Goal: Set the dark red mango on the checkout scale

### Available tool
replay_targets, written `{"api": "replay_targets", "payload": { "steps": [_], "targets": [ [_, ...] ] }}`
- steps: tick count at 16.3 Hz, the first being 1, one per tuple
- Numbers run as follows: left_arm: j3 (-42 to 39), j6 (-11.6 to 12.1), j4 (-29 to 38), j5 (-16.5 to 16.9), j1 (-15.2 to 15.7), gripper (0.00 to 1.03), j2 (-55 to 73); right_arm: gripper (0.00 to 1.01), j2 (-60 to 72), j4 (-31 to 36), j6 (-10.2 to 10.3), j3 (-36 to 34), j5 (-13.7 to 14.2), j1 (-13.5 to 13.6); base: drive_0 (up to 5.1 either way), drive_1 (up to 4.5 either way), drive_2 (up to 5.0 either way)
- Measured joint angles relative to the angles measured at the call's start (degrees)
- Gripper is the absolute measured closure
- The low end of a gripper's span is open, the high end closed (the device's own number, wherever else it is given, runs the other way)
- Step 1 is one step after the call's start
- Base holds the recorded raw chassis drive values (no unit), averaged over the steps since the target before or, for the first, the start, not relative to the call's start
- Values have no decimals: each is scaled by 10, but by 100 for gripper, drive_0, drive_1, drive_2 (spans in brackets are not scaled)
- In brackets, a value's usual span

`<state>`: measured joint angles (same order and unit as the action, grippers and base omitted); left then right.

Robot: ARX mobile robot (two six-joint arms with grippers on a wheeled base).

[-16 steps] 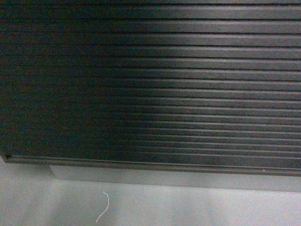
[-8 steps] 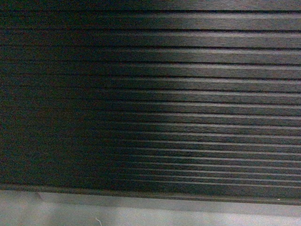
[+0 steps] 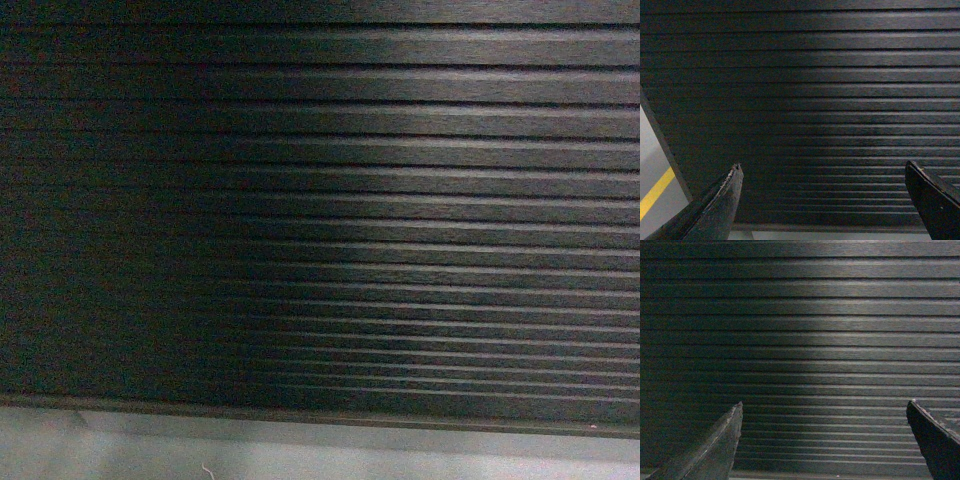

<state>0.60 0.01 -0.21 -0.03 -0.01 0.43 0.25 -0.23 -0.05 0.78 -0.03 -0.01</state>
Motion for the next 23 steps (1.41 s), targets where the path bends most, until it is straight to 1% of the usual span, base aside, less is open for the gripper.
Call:
{"api": "replay_targets", "payload": {
  "steps": [23],
  "targets": [
    [0,0,0,0,0,5,0,3,0,0,1,0,0,0,-1,314,-316]
  ]
}}
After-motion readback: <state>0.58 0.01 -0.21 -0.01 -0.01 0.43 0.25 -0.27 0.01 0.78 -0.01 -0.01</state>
